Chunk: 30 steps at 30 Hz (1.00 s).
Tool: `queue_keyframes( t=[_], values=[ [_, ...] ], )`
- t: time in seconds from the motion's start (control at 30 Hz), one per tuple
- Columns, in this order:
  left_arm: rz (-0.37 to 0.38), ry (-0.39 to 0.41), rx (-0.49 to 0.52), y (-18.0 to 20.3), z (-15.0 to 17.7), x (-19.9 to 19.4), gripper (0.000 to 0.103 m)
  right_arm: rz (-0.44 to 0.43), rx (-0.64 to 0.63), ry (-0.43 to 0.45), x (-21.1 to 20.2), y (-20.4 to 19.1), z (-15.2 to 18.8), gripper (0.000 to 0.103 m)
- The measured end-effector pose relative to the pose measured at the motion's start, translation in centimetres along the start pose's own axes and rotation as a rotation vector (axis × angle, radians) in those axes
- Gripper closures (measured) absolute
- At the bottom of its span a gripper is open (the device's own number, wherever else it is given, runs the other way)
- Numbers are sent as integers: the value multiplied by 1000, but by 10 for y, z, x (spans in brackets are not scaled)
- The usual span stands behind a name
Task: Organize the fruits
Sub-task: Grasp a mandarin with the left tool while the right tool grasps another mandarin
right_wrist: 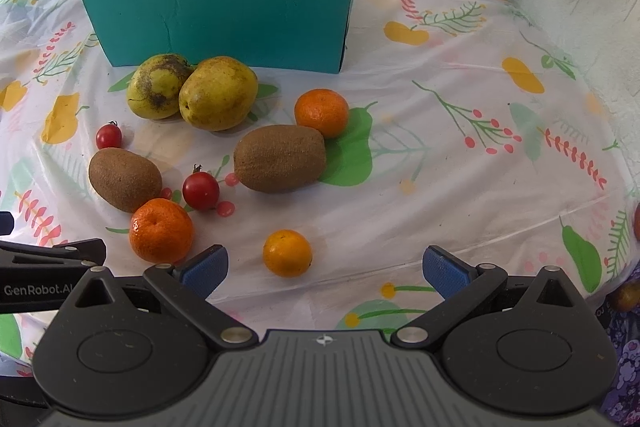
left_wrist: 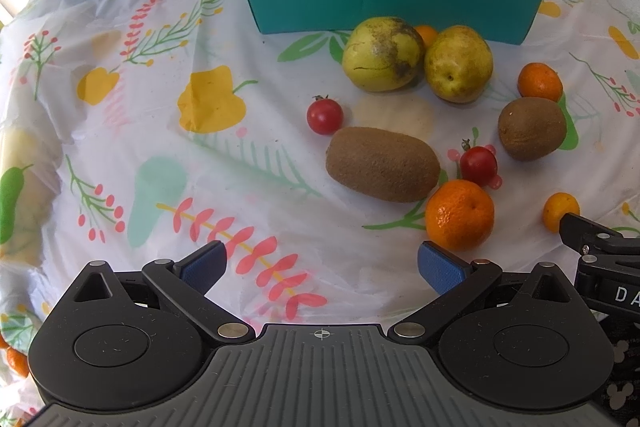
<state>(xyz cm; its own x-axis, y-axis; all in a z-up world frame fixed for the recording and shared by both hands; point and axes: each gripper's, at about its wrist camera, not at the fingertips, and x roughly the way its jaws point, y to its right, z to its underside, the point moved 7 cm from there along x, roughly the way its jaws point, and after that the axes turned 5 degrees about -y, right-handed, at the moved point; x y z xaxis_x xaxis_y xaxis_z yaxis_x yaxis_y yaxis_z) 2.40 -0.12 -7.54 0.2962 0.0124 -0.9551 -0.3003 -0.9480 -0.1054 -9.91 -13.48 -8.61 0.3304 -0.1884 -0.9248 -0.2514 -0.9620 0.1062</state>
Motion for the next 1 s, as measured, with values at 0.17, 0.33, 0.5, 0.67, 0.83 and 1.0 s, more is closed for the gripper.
queue_keyframes(
  t=[0.17, 0.33, 0.5, 0.67, 0.83, 1.0],
  values=[
    [4, 2, 3, 2, -1, -1, 0, -13, 7, 21, 0, 3, 0, 0],
    [16, 15, 11, 5, -3, -3, 0, -37, 30, 17, 4, 10, 3, 0],
    [47, 90, -8, 3, -6, -8, 0, -121, 33, 103, -1, 12, 6, 0],
    [67, 192, -30, 2, -7, -15, 0, -163, -2, 281, -8, 18, 10, 0],
    [92, 303, -24, 5, -3, -27, 0, -215, -30, 236, 5, 17, 26, 0],
    [136, 279, 8, 17, 5, -24, 0, -182, -41, 203, 14, 19, 35, 0]
  ],
)
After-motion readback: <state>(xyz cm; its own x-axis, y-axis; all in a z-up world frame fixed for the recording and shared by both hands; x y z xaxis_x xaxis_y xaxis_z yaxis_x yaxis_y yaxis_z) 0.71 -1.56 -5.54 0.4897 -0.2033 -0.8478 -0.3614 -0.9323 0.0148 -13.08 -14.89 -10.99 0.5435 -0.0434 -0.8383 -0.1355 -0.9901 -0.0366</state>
